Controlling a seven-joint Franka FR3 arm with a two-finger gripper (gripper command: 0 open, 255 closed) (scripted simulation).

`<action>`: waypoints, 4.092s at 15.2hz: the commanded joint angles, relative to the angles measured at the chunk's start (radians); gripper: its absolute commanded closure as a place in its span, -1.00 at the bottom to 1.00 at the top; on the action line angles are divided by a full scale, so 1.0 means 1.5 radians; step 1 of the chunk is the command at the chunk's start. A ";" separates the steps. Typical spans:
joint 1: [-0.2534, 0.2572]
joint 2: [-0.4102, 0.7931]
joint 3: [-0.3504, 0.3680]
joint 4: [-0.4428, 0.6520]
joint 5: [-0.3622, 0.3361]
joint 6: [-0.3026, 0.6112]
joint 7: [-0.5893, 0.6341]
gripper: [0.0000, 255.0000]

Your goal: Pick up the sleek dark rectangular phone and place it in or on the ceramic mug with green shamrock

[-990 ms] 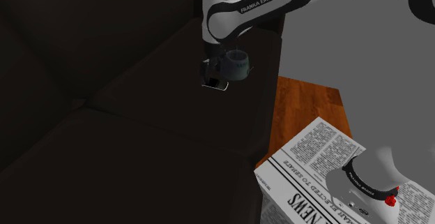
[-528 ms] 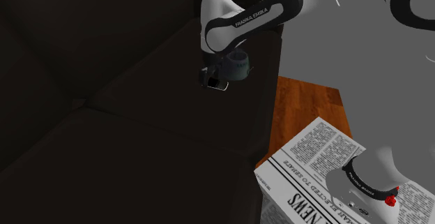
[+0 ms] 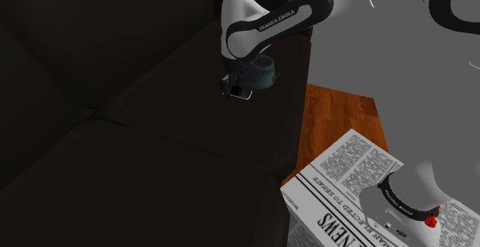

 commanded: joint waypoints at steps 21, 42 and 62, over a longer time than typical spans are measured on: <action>-0.002 -0.046 0.005 0.044 0.011 -0.092 -0.007 1.00; -0.003 -0.086 0.008 0.180 0.021 -0.266 -0.013 1.00; -0.115 -0.077 -0.060 0.154 0.037 -0.230 -0.196 1.00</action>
